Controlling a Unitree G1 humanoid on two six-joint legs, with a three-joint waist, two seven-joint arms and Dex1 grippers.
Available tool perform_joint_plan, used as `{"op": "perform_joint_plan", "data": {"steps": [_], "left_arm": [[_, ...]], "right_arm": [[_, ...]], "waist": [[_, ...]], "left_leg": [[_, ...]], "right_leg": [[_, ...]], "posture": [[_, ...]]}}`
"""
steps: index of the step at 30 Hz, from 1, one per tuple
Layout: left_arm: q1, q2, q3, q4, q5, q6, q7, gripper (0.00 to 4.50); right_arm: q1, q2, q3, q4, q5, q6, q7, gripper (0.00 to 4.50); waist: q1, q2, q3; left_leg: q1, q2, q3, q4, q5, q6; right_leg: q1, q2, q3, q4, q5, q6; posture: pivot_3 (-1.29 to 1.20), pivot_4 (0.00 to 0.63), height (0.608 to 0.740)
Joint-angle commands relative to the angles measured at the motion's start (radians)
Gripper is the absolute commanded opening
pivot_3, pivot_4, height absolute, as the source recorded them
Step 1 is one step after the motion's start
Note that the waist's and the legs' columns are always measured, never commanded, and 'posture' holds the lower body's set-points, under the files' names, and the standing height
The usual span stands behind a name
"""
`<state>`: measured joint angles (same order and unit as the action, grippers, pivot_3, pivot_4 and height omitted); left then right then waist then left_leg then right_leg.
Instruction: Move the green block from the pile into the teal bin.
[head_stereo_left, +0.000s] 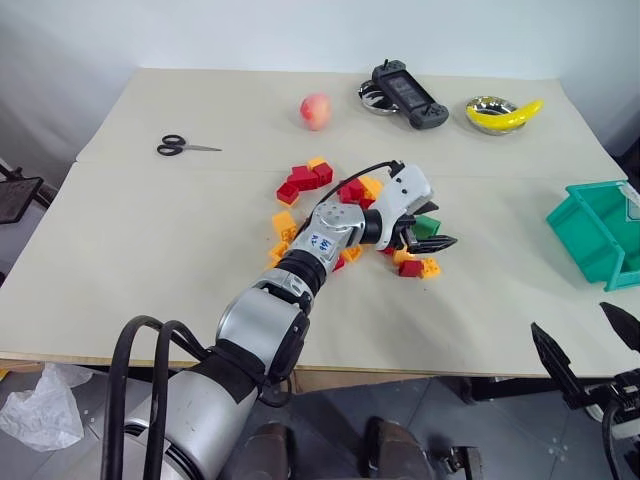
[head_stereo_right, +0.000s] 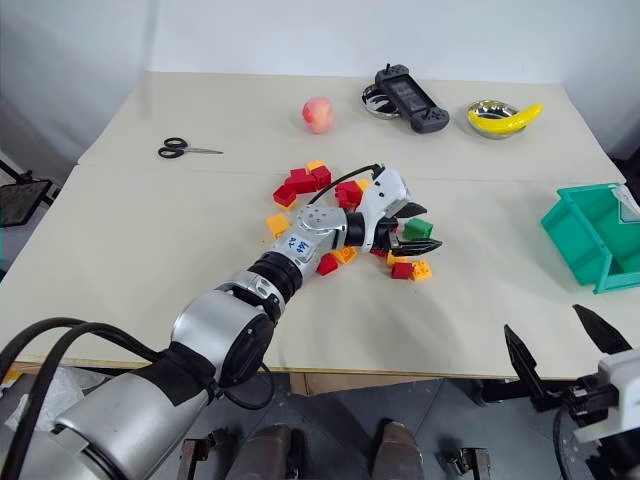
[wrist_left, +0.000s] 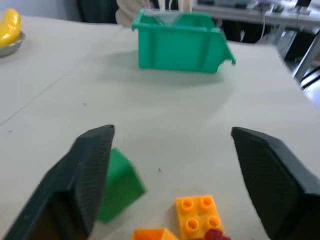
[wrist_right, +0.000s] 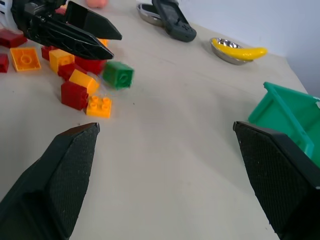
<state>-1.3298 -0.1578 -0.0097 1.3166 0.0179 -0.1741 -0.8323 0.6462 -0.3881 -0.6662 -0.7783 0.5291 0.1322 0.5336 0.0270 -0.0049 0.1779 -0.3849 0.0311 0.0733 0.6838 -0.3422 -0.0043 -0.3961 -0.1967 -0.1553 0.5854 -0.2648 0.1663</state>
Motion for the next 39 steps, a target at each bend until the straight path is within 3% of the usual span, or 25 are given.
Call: {"op": "perform_joint_plan", "data": {"steps": [1,4,7,12,15,21,29,39], "left_arm": [[-0.030,-0.150,0.004,-0.020,-0.018,-0.019,-0.015,3.89],[-0.025,-0.097,0.028,-0.037,-0.046,-0.042,-0.036,3.89],[0.018,0.018,0.059,-0.082,-0.082,-0.100,-0.119,4.46],[0.143,0.218,0.085,-0.199,-0.118,-0.152,-0.249,4.49],[0.269,0.366,0.112,-0.358,-0.155,-0.128,-0.285,4.49],[0.538,0.544,0.163,-0.754,-0.229,0.033,-0.237,4.49],[0.831,0.642,0.140,-1.150,-0.327,0.219,-0.259,4.49],[0.918,0.672,0.100,-1.331,-0.422,0.362,-0.277,4.49]], "right_arm": [[-0.069,-0.056,0.033,0.020,0.001,0.027,-0.002,4.50],[-0.184,-0.114,0.091,0.049,0.023,0.090,-0.012,4.50],[-0.387,-0.215,0.180,0.121,0.047,0.230,-0.031,4.50],[-0.656,-0.327,0.340,0.316,-0.028,0.378,-0.033,4.50],[-0.843,-0.295,0.433,0.464,-0.063,0.417,-0.064,4.50],[-1.051,-0.216,0.546,0.710,-0.179,0.361,-0.076,4.50],[-1.265,-0.152,0.615,0.949,-0.262,0.396,-0.084,4.50],[-1.358,-0.087,0.626,1.081,-0.266,0.451,-0.035,4.50]], "waist": [[0.000,0.000,0.000],[0.000,0.000,0.000],[-0.006,0.000,0.000],[-0.009,0.002,-0.001],[-0.036,0.002,-0.001],[-0.025,0.002,-0.001],[-0.039,0.003,-0.001],[-0.049,0.003,-0.001]], "left_leg": [[0.000,0.000,0.000,0.000,0.000,0.000],[0.000,0.000,0.000,0.000,0.000,0.000],[0.000,0.000,0.000,0.002,0.000,0.000],[0.000,0.000,-0.001,0.001,0.001,-0.001],[0.000,0.000,-0.001,0.001,0.001,-0.001],[-0.002,-0.001,-0.005,0.004,0.001,-0.001],[-0.002,-0.001,-0.005,0.006,0.001,-0.001],[-0.002,0.000,-0.005,0.006,0.001,-0.002]], "right_leg": [[0.000,0.000,0.000,0.000,0.000,0.000],[0.000,0.000,0.000,0.000,0.000,0.000],[0.000,0.000,0.000,0.001,0.000,0.000],[0.000,0.000,-0.001,0.002,0.000,-0.001],[-0.001,0.000,0.000,0.003,0.000,-0.001],[-0.001,-0.001,-0.003,0.004,0.000,-0.001],[0.000,-0.002,-0.003,0.005,0.000,-0.001],[0.000,-0.002,-0.003,0.006,0.000,-0.001]], "posture": [[0.00,0.150,0.740],[0.00,0.150,0.740],[0.00,0.150,0.740],[0.00,0.150,0.740],[0.00,0.150,0.740],[0.00,0.150,0.740],[0.00,0.150,0.740],[0.00,0.150,0.740]]}}
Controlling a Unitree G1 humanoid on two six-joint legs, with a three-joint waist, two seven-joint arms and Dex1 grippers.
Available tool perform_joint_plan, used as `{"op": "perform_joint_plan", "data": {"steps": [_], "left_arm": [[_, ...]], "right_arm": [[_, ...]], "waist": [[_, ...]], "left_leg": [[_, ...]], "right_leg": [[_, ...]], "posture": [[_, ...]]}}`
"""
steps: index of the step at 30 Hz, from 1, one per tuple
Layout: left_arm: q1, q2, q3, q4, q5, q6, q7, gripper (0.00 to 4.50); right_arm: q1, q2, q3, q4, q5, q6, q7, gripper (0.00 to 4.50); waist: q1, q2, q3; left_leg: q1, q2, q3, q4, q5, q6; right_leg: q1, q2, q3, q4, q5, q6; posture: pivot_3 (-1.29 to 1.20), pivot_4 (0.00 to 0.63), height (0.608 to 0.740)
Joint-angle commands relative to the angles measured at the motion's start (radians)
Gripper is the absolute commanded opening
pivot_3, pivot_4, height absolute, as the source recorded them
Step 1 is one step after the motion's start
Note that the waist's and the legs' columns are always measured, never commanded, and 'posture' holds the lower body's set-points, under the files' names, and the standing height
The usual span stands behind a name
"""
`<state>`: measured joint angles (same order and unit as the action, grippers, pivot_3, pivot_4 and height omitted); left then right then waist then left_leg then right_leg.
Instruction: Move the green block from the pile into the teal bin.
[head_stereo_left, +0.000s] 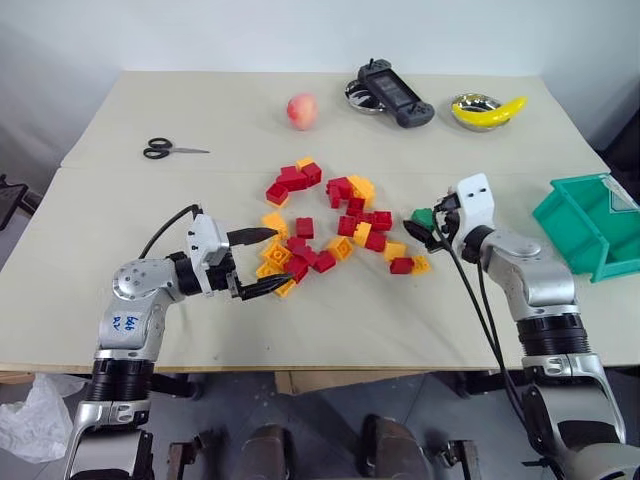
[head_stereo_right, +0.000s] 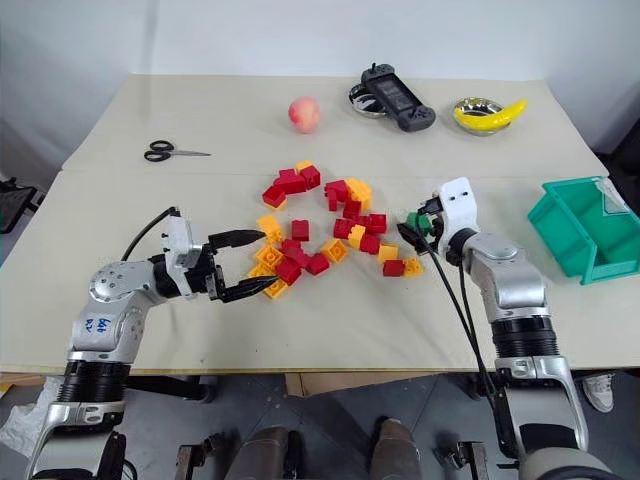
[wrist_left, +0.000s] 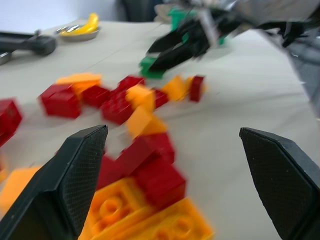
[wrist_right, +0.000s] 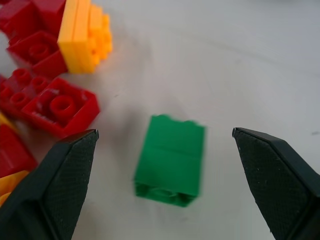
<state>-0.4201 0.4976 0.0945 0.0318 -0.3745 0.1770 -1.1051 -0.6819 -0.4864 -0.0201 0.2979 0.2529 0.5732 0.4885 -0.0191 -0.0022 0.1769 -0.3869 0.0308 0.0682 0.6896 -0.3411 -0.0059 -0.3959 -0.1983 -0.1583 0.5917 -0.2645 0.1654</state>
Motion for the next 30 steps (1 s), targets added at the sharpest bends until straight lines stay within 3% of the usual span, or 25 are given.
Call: {"op": "perform_joint_plan", "data": {"steps": [1,5,11,15,19,23,30], "left_arm": [[0.008,0.018,-0.005,-0.047,-0.031,0.011,-0.002,4.49],[0.011,0.022,-0.010,-0.050,-0.043,0.023,-0.003,4.50],[0.040,0.020,-0.004,-0.091,-0.067,0.046,0.017,4.50],[0.091,0.024,0.020,-0.178,-0.106,0.081,0.058,4.50],[0.164,0.023,0.046,-0.283,-0.152,0.128,0.116,4.50],[0.155,-0.036,-0.004,-0.299,-0.133,0.120,0.180,4.50],[0.032,-0.135,-0.087,-0.259,-0.133,0.121,0.224,4.50]], "right_arm": [[-0.034,0.015,-0.021,0.011,0.009,0.012,0.012,4.50],[-0.033,0.020,-0.018,0.022,-0.003,-0.003,0.020,3.59],[0.007,0.006,-0.036,-0.039,0.007,-0.048,0.052,1.53],[0.079,-0.019,-0.096,-0.174,0.052,-0.078,0.090,1.49],[0.228,-0.058,-0.262,-0.397,0.146,-0.058,0.075,1.49],[0.381,-0.142,-0.463,-0.559,0.188,0.003,0.033,1.49],[0.469,-0.288,-0.676,-0.540,0.154,0.069,-0.038,1.49]], "waist": [[-0.005,0.000,0.000],[-0.009,0.000,0.000],[-0.009,0.000,0.000],[-0.007,0.000,0.000],[0.003,0.000,0.000],[0.029,0.001,0.000],[0.044,0.001,0.000]], "left_leg": [[0.000,0.000,0.000,0.000,0.000,0.000],[0.000,0.000,0.000,0.000,0.000,0.000],[0.000,0.000,0.000,0.000,0.000,0.000],[0.000,0.000,0.000,0.000,0.000,0.000],[0.000,0.000,0.000,-0.001,0.000,0.000],[0.000,0.000,0.000,0.000,0.000,0.000],[0.001,0.000,0.001,0.004,0.000,0.000]], "right_leg": [[0.000,0.000,0.000,0.000,0.000,0.000],[0.000,0.000,0.000,0.000,0.000,0.000],[0.000,0.000,0.000,0.000,0.000,0.000],[0.000,0.000,0.000,0.000,0.000,0.000],[0.000,0.000,0.000,-0.001,0.000,0.000],[0.001,0.000,0.001,-0.001,0.000,0.000],[0.002,0.000,0.002,0.000,0.000,0.000]], "posture": [[0.00,0.150,0.740],[0.00,0.150,0.740],[0.00,0.150,0.740],[0.00,0.150,0.740],[0.00,0.150,0.740],[0.00,0.150,0.740],[0.00,0.150,0.740]]}}
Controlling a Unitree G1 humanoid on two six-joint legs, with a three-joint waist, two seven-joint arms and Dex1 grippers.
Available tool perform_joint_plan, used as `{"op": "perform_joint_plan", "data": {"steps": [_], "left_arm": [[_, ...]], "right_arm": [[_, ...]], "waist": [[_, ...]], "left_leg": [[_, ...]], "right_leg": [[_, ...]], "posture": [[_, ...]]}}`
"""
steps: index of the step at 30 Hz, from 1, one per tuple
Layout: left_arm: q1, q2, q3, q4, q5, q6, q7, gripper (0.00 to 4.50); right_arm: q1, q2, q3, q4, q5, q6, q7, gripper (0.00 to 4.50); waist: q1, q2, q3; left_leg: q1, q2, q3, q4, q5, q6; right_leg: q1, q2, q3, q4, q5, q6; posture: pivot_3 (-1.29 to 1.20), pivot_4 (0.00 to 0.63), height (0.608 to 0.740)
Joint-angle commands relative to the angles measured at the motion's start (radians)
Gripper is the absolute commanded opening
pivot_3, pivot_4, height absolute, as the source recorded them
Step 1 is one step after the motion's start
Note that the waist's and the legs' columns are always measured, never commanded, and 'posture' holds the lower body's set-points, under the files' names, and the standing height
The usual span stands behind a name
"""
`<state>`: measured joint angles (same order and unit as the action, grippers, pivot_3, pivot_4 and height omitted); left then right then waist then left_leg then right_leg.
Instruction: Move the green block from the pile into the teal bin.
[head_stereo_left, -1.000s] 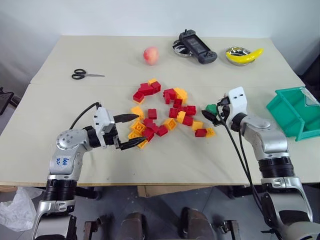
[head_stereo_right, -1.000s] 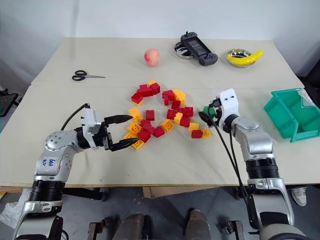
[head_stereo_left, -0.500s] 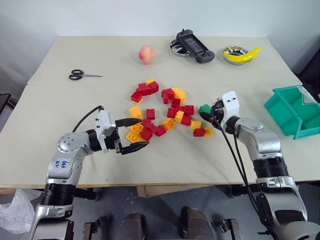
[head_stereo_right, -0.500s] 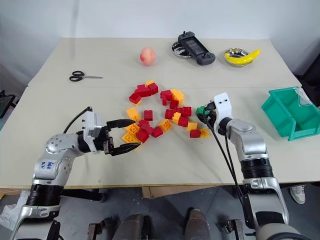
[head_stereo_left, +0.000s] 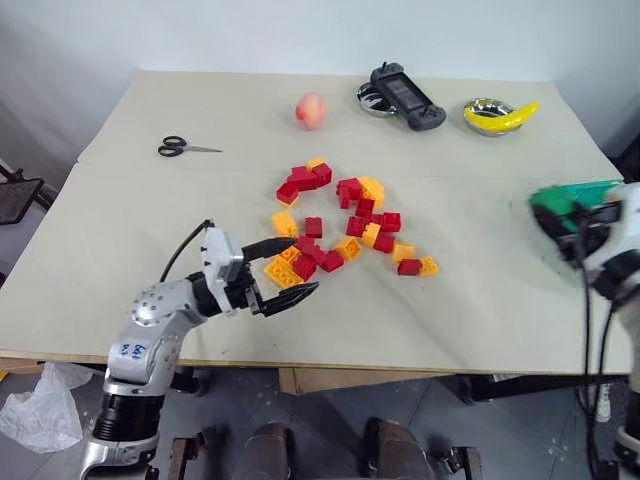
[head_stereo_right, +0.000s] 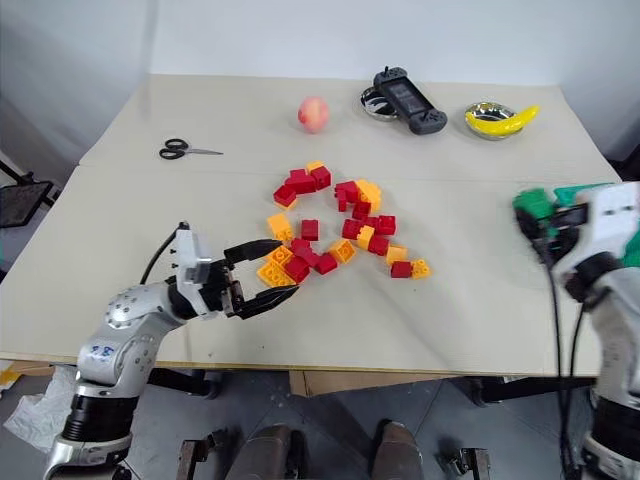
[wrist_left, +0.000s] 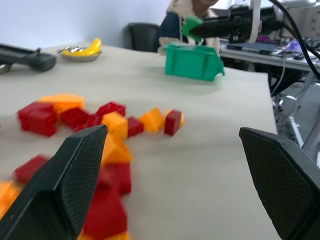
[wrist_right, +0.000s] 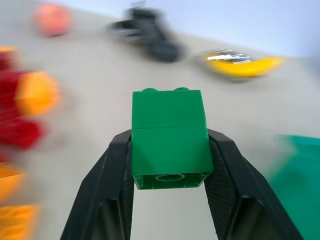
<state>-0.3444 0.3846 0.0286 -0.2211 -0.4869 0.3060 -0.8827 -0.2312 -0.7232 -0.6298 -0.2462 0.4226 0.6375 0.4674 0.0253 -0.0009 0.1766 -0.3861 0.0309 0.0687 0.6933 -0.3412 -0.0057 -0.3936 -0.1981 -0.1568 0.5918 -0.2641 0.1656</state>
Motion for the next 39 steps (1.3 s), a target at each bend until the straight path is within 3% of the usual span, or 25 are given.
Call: {"op": "perform_joint_plan", "data": {"steps": [1,7,14,23,27,34,39], "left_arm": [[-0.064,-0.035,-0.037,0.011,-0.018,-0.007,-0.004,4.50],[-0.180,-0.107,-0.089,0.118,-0.011,-0.028,-0.040,4.50],[-0.193,-0.112,-0.089,0.123,-0.012,-0.034,-0.044,4.50],[-0.079,-0.003,-0.047,0.067,-0.019,0.011,-0.049,4.50],[-0.038,0.039,0.006,0.110,0.016,-0.038,-0.022,4.50],[0.038,0.100,0.080,0.087,0.022,-0.055,0.013,4.50],[0.067,0.111,0.073,0.035,0.011,-0.049,0.009,4.50]], "right_arm": [[0.032,-0.074,-0.068,0.031,-0.034,-0.002,-0.012,1.49],[0.002,-0.153,-0.032,0.244,-0.104,-0.053,-0.020,1.49],[-0.095,-0.213,0.071,0.449,-0.132,-0.111,0.053,1.49],[-0.154,-0.215,0.093,0.541,-0.137,-0.267,0.084,4.44],[-0.151,-0.175,0.089,0.505,-0.094,-0.424,0.158,4.48],[-0.105,-0.134,0.151,0.465,-0.095,-0.474,0.209,4.48],[-0.030,-0.150,0.130,0.382,-0.052,-0.359,0.236,4.48]], "waist": [[-0.001,0.000,0.000],[-0.004,0.000,0.000],[-0.012,0.002,-0.001],[-0.007,0.002,-0.001],[-0.006,0.002,-0.001],[-0.004,0.002,-0.001],[0.000,0.003,-0.001]], "left_leg": [[0.000,0.000,0.000,0.000,0.000,0.000],[0.000,0.000,0.001,0.000,0.000,0.000],[0.000,0.000,0.001,-0.001,0.000,0.000],[0.000,0.000,0.001,-0.001,0.000,0.000],[0.000,0.000,0.001,-0.001,0.000,0.000],[0.000,0.000,0.001,-0.001,0.000,0.000],[0.000,0.000,0.000,-0.001,0.000,0.000]], "right_leg": [[0.000,0.000,0.000,0.000,0.000,0.000],[0.001,0.000,0.000,0.000,0.000,0.000],[0.000,0.000,0.000,-0.001,0.000,0.000],[0.000,0.000,0.000,-0.001,0.000,0.000],[0.000,0.000,0.000,-0.001,0.000,0.000],[0.001,0.000,0.000,-0.002,0.000,0.000],[0.001,0.000,0.000,-0.002,0.000,0.000]], "posture": [[0.00,0.150,0.740],[0.00,0.150,0.740],[0.00,0.150,0.740],[0.00,0.150,0.740],[0.00,0.150,0.740],[0.00,0.150,0.740],[0.00,0.150,0.740]]}}
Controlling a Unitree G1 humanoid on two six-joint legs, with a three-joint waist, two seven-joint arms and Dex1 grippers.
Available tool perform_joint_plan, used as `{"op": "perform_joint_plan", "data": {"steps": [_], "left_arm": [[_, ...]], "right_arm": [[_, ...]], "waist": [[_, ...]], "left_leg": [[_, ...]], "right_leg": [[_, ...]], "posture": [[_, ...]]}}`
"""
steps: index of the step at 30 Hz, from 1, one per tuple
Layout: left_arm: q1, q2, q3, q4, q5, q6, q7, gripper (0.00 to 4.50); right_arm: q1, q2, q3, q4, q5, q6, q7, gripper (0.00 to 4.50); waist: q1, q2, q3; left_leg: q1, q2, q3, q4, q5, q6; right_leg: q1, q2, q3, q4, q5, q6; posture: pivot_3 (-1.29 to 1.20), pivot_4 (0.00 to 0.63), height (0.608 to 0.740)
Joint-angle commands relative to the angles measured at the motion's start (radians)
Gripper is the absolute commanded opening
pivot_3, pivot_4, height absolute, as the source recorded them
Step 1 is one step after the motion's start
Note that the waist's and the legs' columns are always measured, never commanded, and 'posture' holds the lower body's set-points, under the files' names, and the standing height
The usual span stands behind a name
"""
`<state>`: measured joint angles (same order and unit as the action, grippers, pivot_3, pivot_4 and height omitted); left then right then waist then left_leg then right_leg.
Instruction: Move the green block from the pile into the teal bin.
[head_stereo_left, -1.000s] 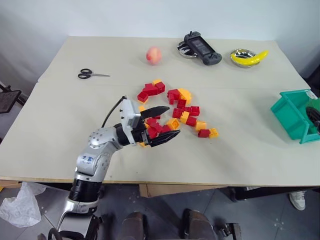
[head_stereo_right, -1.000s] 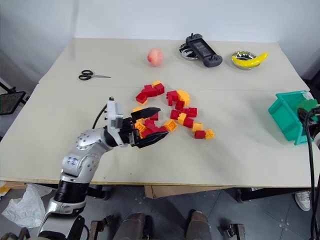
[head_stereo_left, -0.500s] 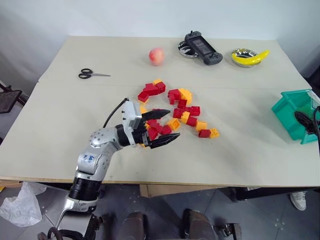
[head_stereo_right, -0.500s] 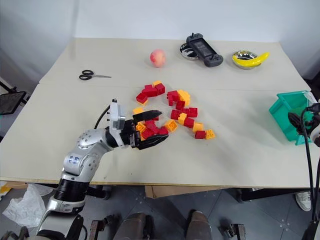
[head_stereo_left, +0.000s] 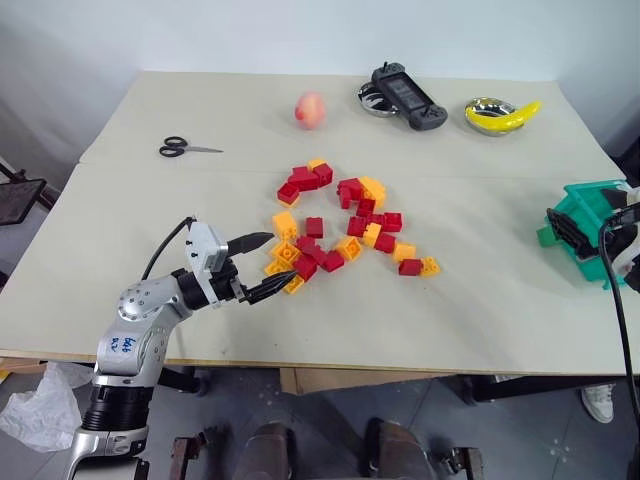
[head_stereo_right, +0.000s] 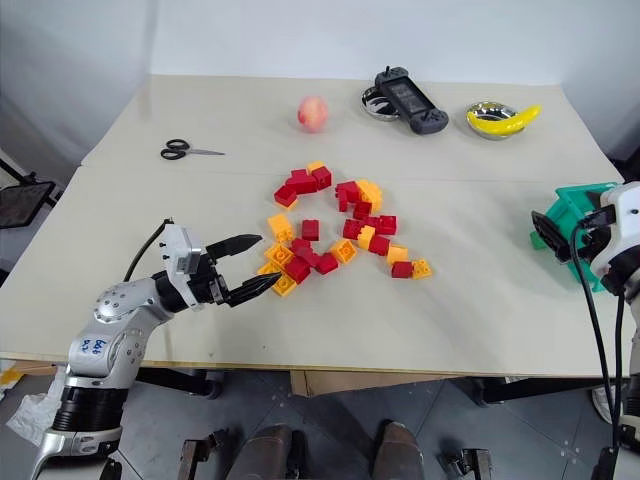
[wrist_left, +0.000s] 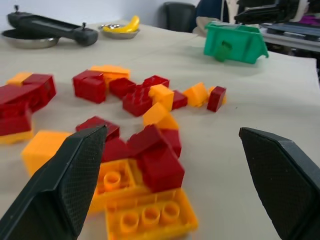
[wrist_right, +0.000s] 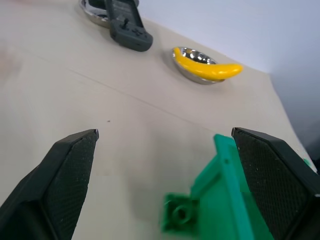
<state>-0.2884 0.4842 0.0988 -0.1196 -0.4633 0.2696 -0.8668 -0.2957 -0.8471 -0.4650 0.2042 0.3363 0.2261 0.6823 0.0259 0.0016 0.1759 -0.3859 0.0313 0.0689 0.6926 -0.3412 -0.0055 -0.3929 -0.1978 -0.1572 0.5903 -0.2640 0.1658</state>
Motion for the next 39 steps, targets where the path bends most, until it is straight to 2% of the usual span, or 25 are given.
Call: {"op": "perform_joint_plan", "data": {"steps": [1,5,7,9,14,18,21,24,31,39], "left_arm": [[0.013,0.010,-0.006,-0.076,-0.022,-0.006,-0.019,4.50],[-0.002,-0.019,-0.060,-0.112,-0.036,0.012,-0.036,4.50],[-0.020,-0.034,-0.080,-0.113,-0.032,0.011,-0.034,4.50],[-0.032,-0.045,-0.092,-0.111,-0.030,0.009,-0.031,4.50],[-0.048,-0.051,-0.108,-0.114,-0.029,0.012,-0.031,4.50],[-0.052,-0.048,-0.104,-0.122,-0.038,0.023,-0.027,4.50],[-0.045,-0.045,-0.102,-0.136,-0.041,0.030,-0.025,4.50],[-0.041,-0.040,-0.098,-0.147,-0.044,0.040,-0.019,4.50],[-0.040,-0.037,-0.081,-0.170,-0.046,0.057,0.004,4.50],[-0.035,-0.050,-0.085,-0.186,-0.050,0.064,0.026,4.50]], "right_arm": [[0.059,-0.032,-0.039,-0.100,0.049,0.104,0.023,4.48],[0.154,-0.031,-0.067,-0.257,0.108,0.441,-0.073,4.48],[0.177,-0.008,-0.056,-0.330,0.135,0.552,-0.110,4.48],[0.184,0.020,-0.042,-0.372,0.137,0.578,-0.138,4.48],[0.110,0.146,-0.043,-0.394,0.128,0.708,-0.320,4.48],[0.007,0.330,-0.037,-0.333,0.058,0.665,-0.539,4.48],[-0.021,0.369,-0.004,-0.306,0.010,0.628,-0.587,4.48],[-0.098,0.421,0.023,-0.195,-0.061,0.527,-0.686,4.48],[-0.229,0.443,0.027,0.008,-0.147,0.335,-0.809,4.48],[-0.372,0.401,0.002,0.292,-0.147,0.175,-0.818,4.48]], "waist": [[-0.001,0.000,0.000],[0.000,0.000,0.000],[-0.001,0.000,0.000],[-0.002,0.000,0.000],[-0.005,0.000,0.000],[-0.005,0.000,0.000],[-0.001,0.001,0.000],[-0.008,0.000,0.000],[-0.021,0.001,0.000],[-0.032,0.002,0.000]], "left_leg": [[0.000,0.000,0.000,0.000,0.000,0.000],[0.000,0.000,0.000,0.000,0.000,0.000],[0.000,0.000,0.000,0.001,0.000,0.000],[0.000,0.000,0.000,0.001,0.000,0.000],[0.000,0.001,0.000,0.000,0.000,0.000],[0.000,0.001,0.000,0.001,0.000,0.000],[0.000,0.000,0.000,0.000,0.000,0.000],[-0.001,0.000,0.000,0.000,0.000,0.000],[0.000,0.000,0.000,-0.001,0.000,0.000],[0.000,0.000,0.000,-0.003,0.000,0.000]], "right_leg": [[0.000,0.000,0.000,0.000,0.000,0.000],[0.000,0.000,0.000,0.000,0.000,0.000],[0.000,0.000,0.000,0.000,0.000,0.000],[0.000,0.000,0.000,0.001,0.000,0.000],[0.000,0.001,0.001,0.001,0.000,0.000],[-0.001,0.000,0.001,0.001,0.000,0.000],[-0.001,0.000,0.001,0.001,0.000,0.000],[-0.001,0.000,0.001,0.000,0.000,0.000],[-0.002,0.001,0.001,0.000,0.000,0.000],[-0.002,0.001,0.001,0.000,0.000,0.000]], "posture": [[0.00,0.150,0.740],[0.00,0.150,0.740],[0.00,0.150,0.740],[0.00,0.150,0.740],[0.00,0.150,0.740],[0.00,0.150,0.740],[0.00,0.150,0.740],[0.00,0.150,0.740],[0.00,0.150,0.740],[0.00,0.150,0.740]]}}
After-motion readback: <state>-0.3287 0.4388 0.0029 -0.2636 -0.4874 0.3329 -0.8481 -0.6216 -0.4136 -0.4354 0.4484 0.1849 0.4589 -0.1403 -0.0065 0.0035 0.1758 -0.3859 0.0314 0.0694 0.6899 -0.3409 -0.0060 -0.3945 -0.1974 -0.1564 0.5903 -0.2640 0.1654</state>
